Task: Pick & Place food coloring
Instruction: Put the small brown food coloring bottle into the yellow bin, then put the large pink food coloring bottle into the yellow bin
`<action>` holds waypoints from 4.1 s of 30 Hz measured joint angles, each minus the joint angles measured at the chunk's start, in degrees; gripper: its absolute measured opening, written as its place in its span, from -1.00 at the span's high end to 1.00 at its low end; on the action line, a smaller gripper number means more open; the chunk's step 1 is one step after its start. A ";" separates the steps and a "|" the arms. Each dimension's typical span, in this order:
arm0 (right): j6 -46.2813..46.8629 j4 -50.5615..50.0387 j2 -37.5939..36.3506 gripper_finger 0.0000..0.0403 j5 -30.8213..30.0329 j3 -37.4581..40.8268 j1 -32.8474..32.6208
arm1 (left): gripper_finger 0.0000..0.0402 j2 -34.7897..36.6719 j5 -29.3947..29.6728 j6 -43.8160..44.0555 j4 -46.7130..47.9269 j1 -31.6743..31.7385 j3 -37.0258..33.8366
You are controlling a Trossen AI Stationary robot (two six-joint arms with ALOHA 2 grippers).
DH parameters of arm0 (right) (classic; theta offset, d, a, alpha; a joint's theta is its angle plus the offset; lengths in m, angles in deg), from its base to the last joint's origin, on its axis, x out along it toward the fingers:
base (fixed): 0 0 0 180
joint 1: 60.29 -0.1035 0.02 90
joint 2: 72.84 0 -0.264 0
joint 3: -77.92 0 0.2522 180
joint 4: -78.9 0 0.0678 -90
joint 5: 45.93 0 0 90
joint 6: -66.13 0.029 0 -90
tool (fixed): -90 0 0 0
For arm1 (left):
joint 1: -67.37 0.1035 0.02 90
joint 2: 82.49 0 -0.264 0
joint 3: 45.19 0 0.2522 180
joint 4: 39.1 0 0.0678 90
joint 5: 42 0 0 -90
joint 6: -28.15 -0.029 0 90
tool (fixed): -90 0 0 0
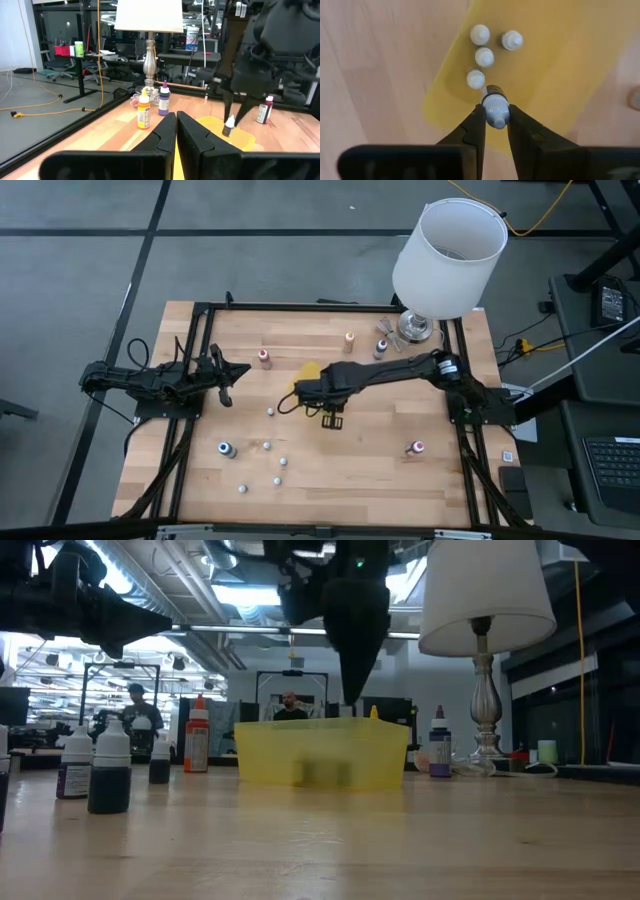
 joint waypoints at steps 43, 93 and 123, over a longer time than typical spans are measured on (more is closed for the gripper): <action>1.51 10.38 3.19 0.64 1.51 7.16 0.60 | 0.94 0.00 0.00 -0.01 0.00 0.01 0.00; 4.57 7.45 -9.88 -0.08 0.92 8.85 1.99 | 0.96 0.00 0.01 -0.01 0.00 0.01 0.01; 52.24 -15.32 -31.16 -0.45 -1.95 20.90 -22.90 | 0.95 0.00 0.01 -0.01 0.00 0.00 0.00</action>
